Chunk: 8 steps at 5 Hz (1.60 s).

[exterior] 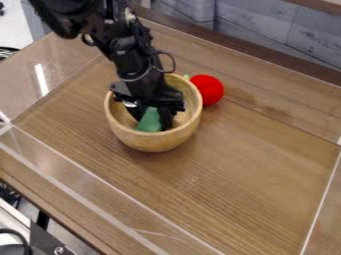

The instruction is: Remove the green stick from the brown bowl and put it on the table

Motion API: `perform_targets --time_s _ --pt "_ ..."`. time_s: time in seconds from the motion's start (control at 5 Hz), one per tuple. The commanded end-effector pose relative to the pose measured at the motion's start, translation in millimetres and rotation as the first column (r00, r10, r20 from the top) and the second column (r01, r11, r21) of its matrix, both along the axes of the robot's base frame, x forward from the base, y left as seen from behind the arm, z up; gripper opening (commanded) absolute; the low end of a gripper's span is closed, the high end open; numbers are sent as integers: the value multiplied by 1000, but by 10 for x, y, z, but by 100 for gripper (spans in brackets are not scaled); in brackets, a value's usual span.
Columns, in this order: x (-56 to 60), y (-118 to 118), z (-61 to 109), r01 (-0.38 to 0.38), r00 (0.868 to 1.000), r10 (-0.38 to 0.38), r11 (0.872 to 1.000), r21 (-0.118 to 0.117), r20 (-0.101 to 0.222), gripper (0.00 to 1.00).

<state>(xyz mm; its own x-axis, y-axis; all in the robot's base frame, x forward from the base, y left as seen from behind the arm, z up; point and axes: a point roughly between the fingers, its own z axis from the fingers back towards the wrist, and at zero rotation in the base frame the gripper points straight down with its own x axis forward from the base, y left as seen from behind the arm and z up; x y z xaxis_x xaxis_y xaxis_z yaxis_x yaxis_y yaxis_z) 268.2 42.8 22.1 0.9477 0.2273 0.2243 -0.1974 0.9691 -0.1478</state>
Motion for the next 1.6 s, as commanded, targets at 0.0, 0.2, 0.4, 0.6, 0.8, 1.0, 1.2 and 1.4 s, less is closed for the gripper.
perform_targets --time_s 0.0,0.2,0.4,0.6,0.8,1.0,1.2,1.4 --pt "-71 -11 -36 -18 1000 17 1000 -8 -25 0" --pt "-63 30 -27 -37 999 37 999 -7 -23 0" --pt "-66 90 28 -64 998 64 998 -6 -21 0" --pt "-65 152 76 -92 996 91 996 -6 -20 0" --pt "-28 98 121 -81 997 81 997 -6 -16 0" --pt "7 43 169 -69 998 69 998 -5 -13 0" --pt "43 -12 220 -58 998 57 998 -6 -8 0" --pt "-9 65 204 -65 998 65 998 -8 -1 0"
